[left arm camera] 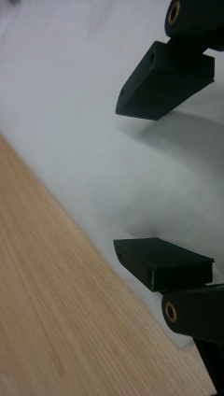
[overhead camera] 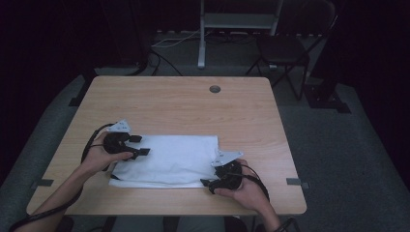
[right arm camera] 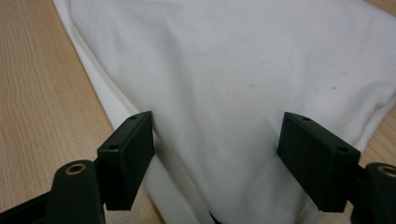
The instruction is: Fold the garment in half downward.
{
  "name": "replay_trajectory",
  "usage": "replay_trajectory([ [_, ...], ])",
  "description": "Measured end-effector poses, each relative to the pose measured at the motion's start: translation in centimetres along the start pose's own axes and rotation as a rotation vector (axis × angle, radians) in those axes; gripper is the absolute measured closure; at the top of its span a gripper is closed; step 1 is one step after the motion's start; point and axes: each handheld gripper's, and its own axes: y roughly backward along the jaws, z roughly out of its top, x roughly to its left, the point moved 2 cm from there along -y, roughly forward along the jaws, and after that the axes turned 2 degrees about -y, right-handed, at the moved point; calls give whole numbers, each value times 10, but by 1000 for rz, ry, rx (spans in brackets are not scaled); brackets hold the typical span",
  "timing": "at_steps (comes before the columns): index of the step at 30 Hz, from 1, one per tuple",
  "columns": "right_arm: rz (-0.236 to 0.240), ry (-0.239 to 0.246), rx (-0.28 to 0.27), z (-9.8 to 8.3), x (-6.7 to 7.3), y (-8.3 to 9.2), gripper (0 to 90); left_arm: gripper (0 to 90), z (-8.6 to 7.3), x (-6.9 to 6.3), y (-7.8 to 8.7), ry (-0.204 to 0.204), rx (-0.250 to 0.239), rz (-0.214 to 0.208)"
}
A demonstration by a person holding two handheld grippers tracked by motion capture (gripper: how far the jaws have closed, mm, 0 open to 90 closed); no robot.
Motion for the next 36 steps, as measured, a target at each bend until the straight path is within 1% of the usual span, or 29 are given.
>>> replay_trajectory([
  [2, 1, -2, 1, 0, 0, 0, 264, 295, 1, 0, -5, 2, 7, -3],
  [4, 0, -6, 0, 0, -1, 1, 266, 295, 4, 1, -9, -3, 2, 1],
  [9, -13, -16, -5, -2, -7, 2, 266, 295, 11, 3, -15, -16, 14, -1],
  [11, -20, -25, -5, -3, -9, 3, 266, 295, 14, 5, -19, -17, 12, 6],
  [14, -27, -28, -5, -3, -13, 3, 267, 295, 21, 8, -22, -8, -24, 18],
  [17, -36, -34, -6, -4, -17, 4, 269, 294, 29, 9, -21, -10, -65, 32],
  [19, -46, -41, -3, -5, -22, 6, 269, 295, 33, 7, -16, -35, -72, 42],
  [20, -46, -41, -3, -5, -22, 6, 269, 295, 33, 7, -16, -35, -72, 42],
  [21, -52, -45, -4, -5, -24, 6, 269, 295, 33, 3, -10, -54, -62, 40],
  [22, -52, -45, -4, -5, -24, 6, 269, 295, 33, 3, -10, -54, -62, 40],
  [24, -56, -47, -7, -6, -24, 7, 269, 295, 29, -4, -4, -78, -40, -3],
  [25, -57, -47, -6, -6, -24, 7, 269, 295, 21, -13, -2, -118, 27, -44],
  [27, -58, -44, -6, -6, -24, 7, 268, 295, 11, -19, -2, -158, 83, -61],
  [28, -59, -44, -5, -6, -24, 7, 268, 295, 7, -21, -2, -170, 99, -67],
  [30, -59, -44, -5, -6, -24, 7, 268, 296, 4, -22, -3, -176, 99, -70],
  [31, -59, -46, -5, -6, -23, 7, 268, 296, 4, -21, -3, -170, 91, -71],
  [32, -59, -45, -5, -5, -24, 6, 268, 295, 4, -20, -3, -162, 92, -75],
  [33, -58, -45, -4, -5, -24, 6, 268, 295, 5, -19, -4, -156, 86, -70],
  [36, -58, -46, -1, -5, -24, 7, 268, 295, 9, -16, -9, -162, 93, -63],
])
